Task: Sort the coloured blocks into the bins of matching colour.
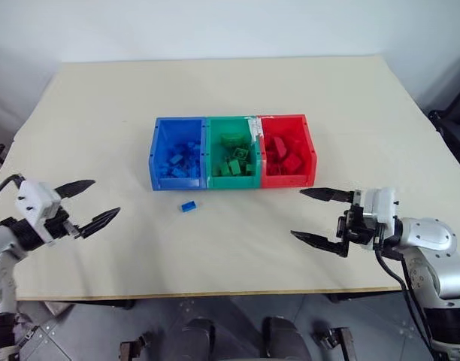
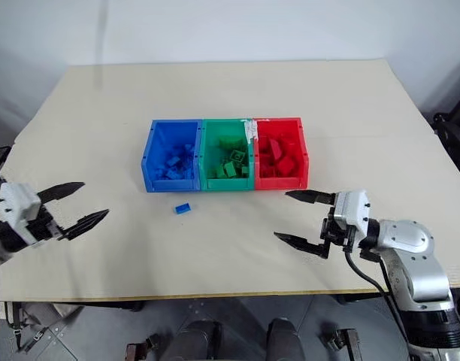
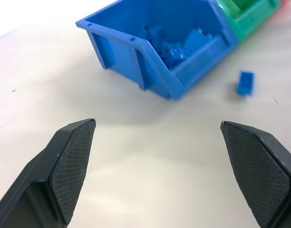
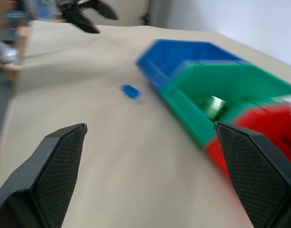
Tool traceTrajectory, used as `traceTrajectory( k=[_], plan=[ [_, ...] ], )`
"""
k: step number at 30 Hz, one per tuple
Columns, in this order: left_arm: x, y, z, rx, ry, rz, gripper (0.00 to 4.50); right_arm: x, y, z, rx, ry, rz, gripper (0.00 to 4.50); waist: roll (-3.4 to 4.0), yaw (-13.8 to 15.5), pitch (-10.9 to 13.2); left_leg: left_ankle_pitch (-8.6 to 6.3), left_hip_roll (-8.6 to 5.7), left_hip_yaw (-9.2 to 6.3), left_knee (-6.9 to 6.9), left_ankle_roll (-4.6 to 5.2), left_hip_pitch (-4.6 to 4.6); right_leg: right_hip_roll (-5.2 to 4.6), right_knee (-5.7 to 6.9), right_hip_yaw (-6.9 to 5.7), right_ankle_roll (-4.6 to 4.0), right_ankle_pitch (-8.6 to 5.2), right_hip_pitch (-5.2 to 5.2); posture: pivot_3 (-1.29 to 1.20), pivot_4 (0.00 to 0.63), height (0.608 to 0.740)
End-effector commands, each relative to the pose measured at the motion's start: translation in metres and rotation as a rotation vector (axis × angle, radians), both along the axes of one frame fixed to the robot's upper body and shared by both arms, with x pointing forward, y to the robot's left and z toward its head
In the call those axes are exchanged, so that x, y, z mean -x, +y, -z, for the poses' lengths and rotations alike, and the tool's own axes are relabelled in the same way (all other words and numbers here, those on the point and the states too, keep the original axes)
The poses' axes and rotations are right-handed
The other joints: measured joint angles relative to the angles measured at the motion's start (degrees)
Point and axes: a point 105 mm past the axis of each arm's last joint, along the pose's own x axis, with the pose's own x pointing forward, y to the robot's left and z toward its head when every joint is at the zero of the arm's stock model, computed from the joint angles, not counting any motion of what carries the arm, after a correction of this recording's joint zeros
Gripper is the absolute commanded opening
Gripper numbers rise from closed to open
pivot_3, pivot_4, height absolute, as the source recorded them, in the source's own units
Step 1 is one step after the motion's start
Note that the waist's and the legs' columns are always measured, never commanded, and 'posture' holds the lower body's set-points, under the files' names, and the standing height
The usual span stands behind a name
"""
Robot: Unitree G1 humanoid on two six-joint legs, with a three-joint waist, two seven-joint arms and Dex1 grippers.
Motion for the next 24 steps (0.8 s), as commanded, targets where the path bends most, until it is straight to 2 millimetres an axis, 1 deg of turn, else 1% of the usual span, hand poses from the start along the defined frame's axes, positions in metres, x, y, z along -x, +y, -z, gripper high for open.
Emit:
traceTrajectory(
  k=[1,4,6,8,10,11,13,16,18,21,24],
  plan=[
    [0.015,0.014,0.010,-0.020,0.070,0.019,4.48,0.001,-0.001,0.005,0.050,0.017,-0.033,4.50,0.00,-0.03,0.00,0.00,0.02,0.01,-0.02,0.00,0.01,0.01,0.00,0.00,0.00,0.00,-0.02,0.00,0.150,0.740],
    [0.014,0.014,0.016,-0.027,0.080,0.018,4.48,-0.003,-0.002,0.004,0.040,0.014,-0.019,4.50,0.00,0.02,0.00,0.00,0.05,0.00,-0.07,-0.01,-0.01,0.04,0.04,-0.02,-0.03,-0.02,-0.07,0.00,0.150,0.740],
    [0.008,-0.008,0.018,-0.031,0.063,0.075,4.48,-0.003,-0.005,0.004,0.035,0.016,-0.003,4.50,0.00,0.07,0.00,0.00,0.05,0.00,-0.07,-0.01,-0.01,0.04,0.04,-0.02,-0.03,-0.02,-0.07,0.00,0.150,0.740],
    [0.005,-0.024,0.018,-0.021,0.052,0.120,4.48,-0.002,-0.007,0.003,0.030,0.018,0.008,4.50,0.00,0.23,0.00,0.00,0.04,0.00,-0.06,-0.01,-0.01,0.02,0.05,-0.01,-0.03,-0.02,-0.06,0.00,0.150,0.740],
    [-0.005,-0.055,0.021,0.001,0.058,0.175,4.48,-0.002,-0.012,-0.001,0.013,0.015,0.041,4.50,0.00,0.39,0.00,0.00,0.04,0.00,-0.05,-0.01,-0.01,0.03,0.05,-0.02,-0.03,-0.01,-0.06,0.00,0.150,0.740],
    [-0.009,-0.068,0.025,0.010,0.081,0.185,4.48,-0.003,-0.014,-0.003,0.005,0.009,0.058,4.50,0.00,0.48,0.00,0.00,0.03,0.00,-0.04,-0.01,-0.01,0.03,0.07,-0.02,-0.03,-0.01,-0.07,0.00,0.150,0.740],
    [-0.015,-0.088,0.032,-0.001,0.108,0.201,4.48,-0.001,-0.017,-0.005,0.003,0.004,0.075,4.50,0.00,0.44,0.00,0.00,0.01,0.01,-0.03,-0.01,-0.01,0.02,0.10,-0.01,-0.02,-0.01,-0.07,0.00,0.150,0.740],
    [-0.028,-0.116,0.046,-0.005,0.150,0.192,4.48,0.004,-0.020,-0.006,0.002,0.003,0.098,4.50,0.00,0.43,0.00,0.00,-0.05,0.04,-0.07,-0.01,0.00,0.06,0.19,0.00,-0.02,-0.01,-0.08,0.00,0.150,0.740],
    [-0.038,-0.125,0.051,-0.016,0.155,0.161,4.48,0.008,-0.020,-0.007,0.002,0.003,0.110,4.50,0.00,0.24,0.00,0.00,-0.12,0.07,-0.07,-0.01,0.00,0.10,0.24,-0.01,-0.02,-0.01,-0.08,0.00,0.150,0.740],
    [-0.055,-0.131,0.053,-0.014,0.155,0.104,4.48,0.013,-0.020,-0.007,-0.003,0.008,0.130,4.50,0.00,0.17,0.00,0.01,-0.13,0.10,-0.06,-0.01,0.00,0.12,0.24,0.00,-0.02,-0.01,-0.10,0.00,0.150,0.740],
    [-0.061,-0.138,0.056,-0.019,0.178,0.113,4.48,0.017,-0.019,-0.005,-0.006,0.015,0.145,4.50,0.00,0.38,0.00,0.01,-0.14,0.10,-0.02,-0.02,0.00,0.12,0.22,0.00,-0.02,-0.01,-0.09,0.00,0.150,0.740]
  ],
)
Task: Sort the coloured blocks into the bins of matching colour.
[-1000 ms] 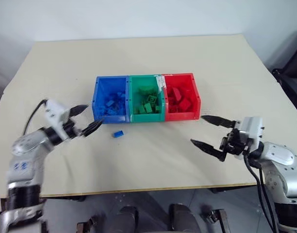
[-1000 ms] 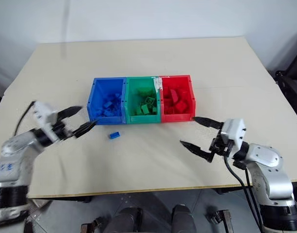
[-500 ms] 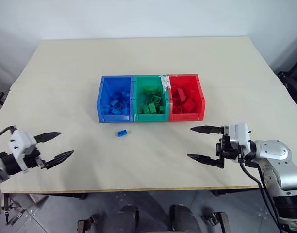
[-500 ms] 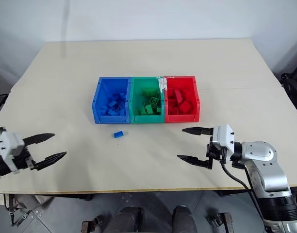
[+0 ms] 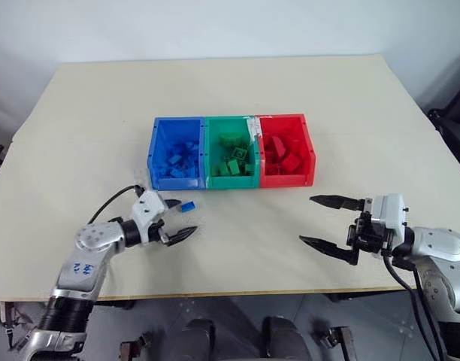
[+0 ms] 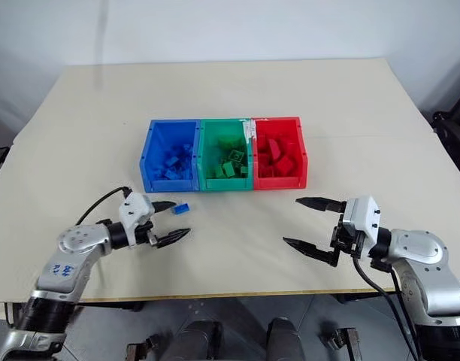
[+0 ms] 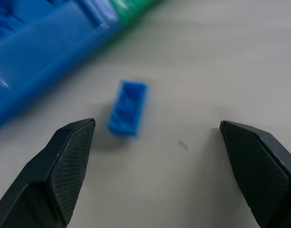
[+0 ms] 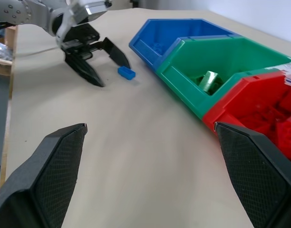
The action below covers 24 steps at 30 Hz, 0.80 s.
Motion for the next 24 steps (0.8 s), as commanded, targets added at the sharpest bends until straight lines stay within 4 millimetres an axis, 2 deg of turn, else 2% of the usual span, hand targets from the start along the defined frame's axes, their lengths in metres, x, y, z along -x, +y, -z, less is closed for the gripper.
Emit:
traceTrajectory(
  k=[1,4,10,15,18,20,22,24],
  plan=[
    [-0.006,-0.002,0.001,-0.021,0.016,-0.009,4.48,0.007,0.001,-0.011,-0.008,-0.041,0.008,4.50,0.00,0.05,0.00,0.00,0.00,0.00,0.00,0.00,0.00,0.00,0.00,0.00,0.00,0.00,0.00,0.00,0.150,0.740],
    [-0.008,-0.004,0.007,-0.051,0.061,0.011,3.86,0.009,0.001,-0.010,-0.011,-0.039,0.023,4.50,0.00,0.13,0.00,0.00,-0.01,0.00,0.04,0.00,0.01,-0.02,-0.02,0.01,0.00,0.00,0.01,0.00,0.150,0.740],
    [-0.006,0.003,0.014,-0.127,0.124,0.041,2.00,0.009,0.000,-0.011,-0.009,-0.047,0.041,4.50,0.00,0.10,-0.01,0.01,-0.01,0.00,0.11,-0.01,0.05,-0.02,-0.01,0.02,0.00,0.00,0.04,0.00,0.150,0.740],
    [-0.008,0.005,0.012,-0.160,0.108,0.052,0.46,0.007,0.000,-0.011,-0.008,-0.056,0.046,4.50,0.03,0.00,-0.02,0.03,0.01,0.03,0.11,-0.05,0.11,0.00,0.03,0.07,0.00,0.00,0.04,0.00,0.150,0.740],
    [-0.010,-0.001,0.001,-0.098,0.070,0.076,0.47,0.005,0.000,-0.012,-0.013,-0.062,0.049,4.50,0.03,-0.02,-0.02,0.04,0.01,0.05,0.12,-0.06,0.11,0.00,0.04,0.09,0.00,0.00,0.04,0.00,0.150,0.740],
    [-0.011,-0.010,-0.020,0.021,0.010,0.113,0.47,0.005,0.001,-0.015,-0.029,-0.073,0.058,4.50,0.02,0.03,-0.02,0.04,0.01,0.05,0.12,-0.06,0.11,0.01,0.04,0.09,0.00,0.00,0.04,0.00,0.150,0.740],
    [-0.012,-0.017,-0.050,0.169,-0.079,0.143,0.47,0.004,0.000,-0.021,-0.065,-0.088,0.081,4.50,0.00,0.08,0.00,0.04,0.01,0.01,0.14,-0.06,0.03,0.01,0.03,0.07,0.00,0.00,0.01,0.00,0.150,0.740],
    [-0.016,-0.015,-0.078,0.283,-0.145,0.121,0.47,0.002,0.000,-0.028,-0.106,-0.112,0.109,4.50,-0.01,0.23,0.00,0.04,0.05,-0.04,0.18,-0.06,-0.01,-0.01,0.02,0.04,0.00,0.00,0.01,0.00,0.150,0.740]
  ],
)
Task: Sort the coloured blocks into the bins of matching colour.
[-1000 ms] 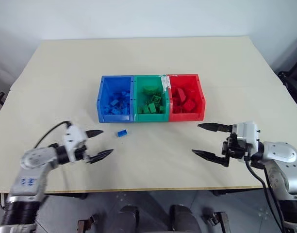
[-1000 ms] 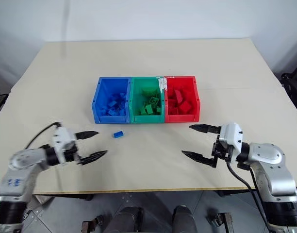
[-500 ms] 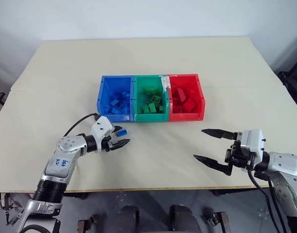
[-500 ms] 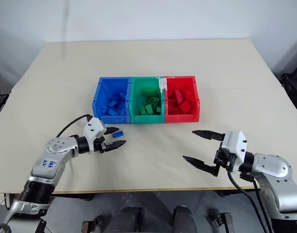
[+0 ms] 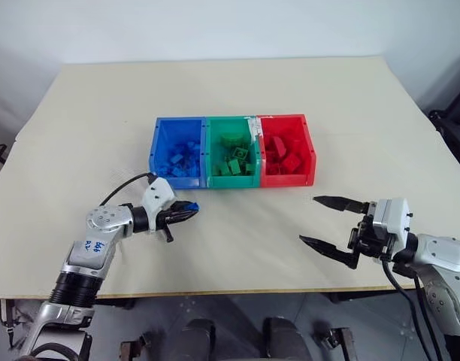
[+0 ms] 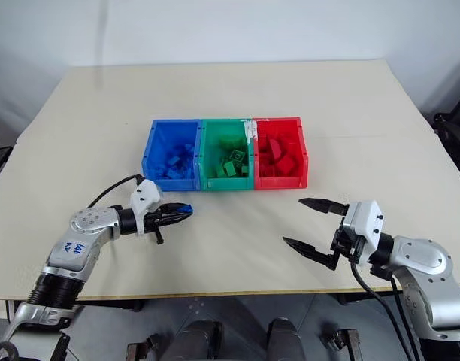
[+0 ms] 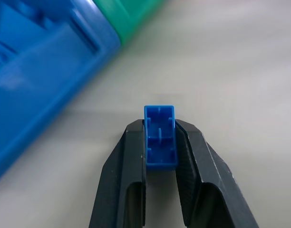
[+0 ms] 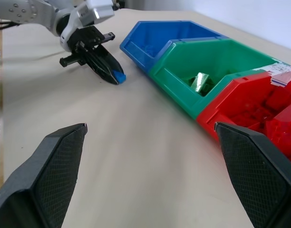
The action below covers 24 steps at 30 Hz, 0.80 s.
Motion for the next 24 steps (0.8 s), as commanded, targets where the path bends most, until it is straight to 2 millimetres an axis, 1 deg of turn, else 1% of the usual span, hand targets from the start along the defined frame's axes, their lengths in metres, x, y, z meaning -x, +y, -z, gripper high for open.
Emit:
traceTrajectory(
  k=[1,3,5,8,9,13,14,17,20,21,22,24],
  plan=[
    [-0.009,0.010,-0.066,0.204,-0.167,-0.055,0.47,0.000,-0.001,-0.026,-0.075,-0.103,0.045,4.50,-0.01,0.09,0.01,0.00,0.00,-0.05,0.02,0.00,-0.03,-0.01,0.00,-0.03,0.00,0.00,0.00,0.00,0.150,0.740],
    [-0.021,0.019,-0.083,0.247,-0.214,-0.140,0.47,-0.002,-0.002,-0.030,-0.104,-0.121,0.075,4.50,-0.01,0.03,0.01,0.00,-0.02,-0.08,0.08,0.00,-0.06,0.00,0.01,-0.07,0.00,0.00,0.00,0.00,0.150,0.740],
    [-0.035,0.024,-0.092,0.264,-0.222,-0.219,0.47,-0.004,-0.003,-0.030,-0.119,-0.123,0.097,4.50,-0.01,0.02,0.01,0.00,-0.07,-0.07,0.08,0.00,-0.05,0.00,0.02,-0.08,0.00,0.00,0.01,0.00,0.150,0.740],
    [-0.051,0.021,-0.093,0.232,-0.213,-0.269,0.47,-0.007,-0.002,-0.028,-0.116,-0.126,0.107,4.50,-0.01,0.02,0.00,0.00,-0.13,-0.06,0.09,0.00,-0.04,0.00,0.03,-0.07,0.03,0.01,0.03,0.00,0.150,0.740],
    [-0.054,0.018,-0.090,0.212,-0.202,-0.270,0.47,-0.008,-0.001,-0.027,-0.118,-0.128,0.108,4.50,-0.01,0.01,0.01,0.00,-0.13,-0.05,0.08,0.00,-0.04,0.00,0.04,-0.06,0.03,0.01,0.03,0.00,0.150,0.740],
    [-0.063,0.015,-0.085,0.182,-0.177,-0.268,0.47,-0.010,0.001,-0.027,-0.117,-0.131,0.108,4.50,-0.01,-0.18,0.01,0.00,-0.12,-0.04,0.06,0.00,-0.04,0.02,0.08,-0.06,0.03,0.01,0.00,0.00,0.150,0.740],
    [-0.064,0.014,-0.083,0.176,-0.165,-0.261,1.19,-0.011,0.002,-0.027,-0.116,-0.134,0.107,4.50,-0.01,-0.25,0.01,0.00,-0.11,-0.04,0.05,0.00,-0.04,0.03,0.08,-0.07,0.03,0.01,0.00,0.00,0.150,0.740],
    [-0.060,0.017,-0.085,0.176,-0.178,-0.246,2.05,-0.012,0.003,-0.027,-0.114,-0.138,0.101,4.50,-0.02,-0.41,0.01,0.00,-0.11,-0.04,0.02,0.00,-0.04,0.03,0.08,-0.06,0.03,0.01,0.00,0.00,0.150,0.740],
    [-0.043,0.038,-0.083,0.132,-0.216,-0.203,2.97,-0.012,0.005,-0.025,-0.102,-0.139,0.077,4.50,-0.01,-1.06,0.00,0.00,-0.09,-0.04,0.00,0.00,-0.04,0.03,0.08,-0.06,0.03,0.01,-0.01,0.00,0.150,0.740],
    [-0.039,0.049,-0.080,0.116,-0.218,-0.212,3.25,-0.012,0.005,-0.025,-0.099,-0.137,0.069,4.50,-0.01,-1.44,0.00,0.00,-0.08,-0.03,-0.09,0.00,-0.03,0.04,0.08,-0.06,0.03,0.01,-0.01,0.00,0.150,0.740],
    [-0.037,0.061,-0.078,0.116,-0.211,-0.239,3.25,-0.013,0.004,-0.024,-0.096,-0.135,0.065,4.50,-0.01,-1.64,0.00,0.00,-0.06,-0.03,-0.15,0.00,-0.01,0.04,0.09,-0.06,0.03,0.01,-0.01,0.00,0.150,0.740],
    [-0.032,0.079,-0.075,0.106,-0.210,-0.265,3.25,-0.015,0.003,-0.023,-0.087,-0.130,0.053,4.50,-0.01,-1.67,0.00,0.00,-0.05,-0.03,-0.19,0.00,0.00,0.04,0.08,-0.06,0.02,0.01,-0.03,0.00,0.150,0.740]
  ],
)
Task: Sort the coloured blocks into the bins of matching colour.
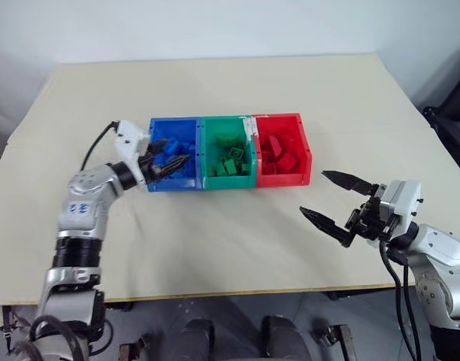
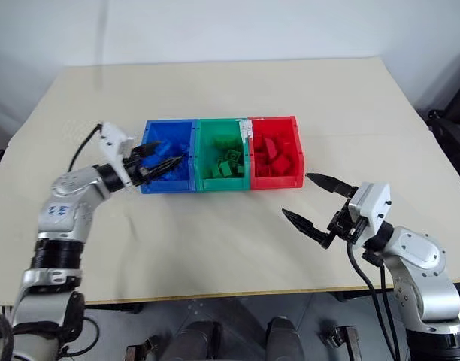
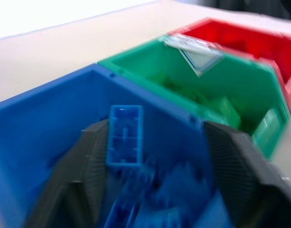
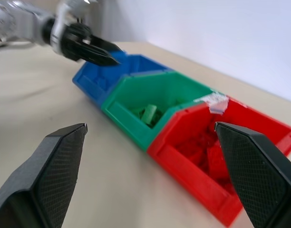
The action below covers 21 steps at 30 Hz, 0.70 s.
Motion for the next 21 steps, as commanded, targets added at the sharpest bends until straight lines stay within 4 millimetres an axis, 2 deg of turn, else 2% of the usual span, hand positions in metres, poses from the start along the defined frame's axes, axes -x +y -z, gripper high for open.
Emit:
traceTrajectory(
  k=[1,6,10,14,17,21],
  plan=[
    [0.015,0.033,-0.008,-0.023,-0.064,-0.023,3.25,0.000,0.001,-0.006,0.021,-0.037,-0.039,4.50,0.00,0.02,0.00,0.00,0.00,0.00,0.01,0.00,0.00,0.00,0.00,0.00,0.00,0.00,0.00,0.00,0.150,0.740],
    [0.037,0.060,0.001,-0.054,-0.106,-0.049,3.25,-0.005,-0.003,-0.004,0.041,-0.019,-0.069,4.50,0.00,0.34,0.00,0.00,0.05,-0.03,0.01,0.00,0.00,-0.05,-0.05,0.00,0.00,0.00,0.01,0.00,0.150,0.740],
    [0.071,0.056,0.008,-0.122,-0.090,0.071,3.25,-0.003,-0.002,0.001,0.073,0.000,-0.109,4.50,0.00,0.34,0.00,0.00,0.10,-0.12,0.06,0.01,-0.03,-0.11,-0.09,-0.02,0.00,0.00,0.04,0.00,0.150,0.740],
    [0.097,0.071,0.029,-0.197,-0.014,0.071,3.25,0.004,-0.008,0.011,0.153,0.045,-0.152,4.50,0.01,0.26,0.00,-0.01,0.20,-0.11,-0.09,0.02,-0.01,-0.09,-0.12,-0.02,-0.03,-0.01,0.03,0.00,0.150,0.740],
    [0.103,0.074,0.034,-0.223,-0.006,0.054,3.25,0.007,-0.013,0.016,0.193,0.067,-0.170,4.50,0.00,0.27,0.00,-0.01,0.20,-0.07,-0.10,0.02,0.00,-0.09,-0.27,-0.03,-0.06,-0.03,0.03,0.00,0.150,0.740],
    [0.105,0.067,0.038,-0.224,-0.012,0.073,3.25,0.009,-0.016,0.018,0.206,0.080,-0.183,4.50,0.00,0.51,0.00,-0.01,0.20,-0.07,-0.01,0.02,0.00,-0.10,-0.23,-0.03,-0.05,-0.03,0.06,0.00,0.150,0.740]
  ],
)
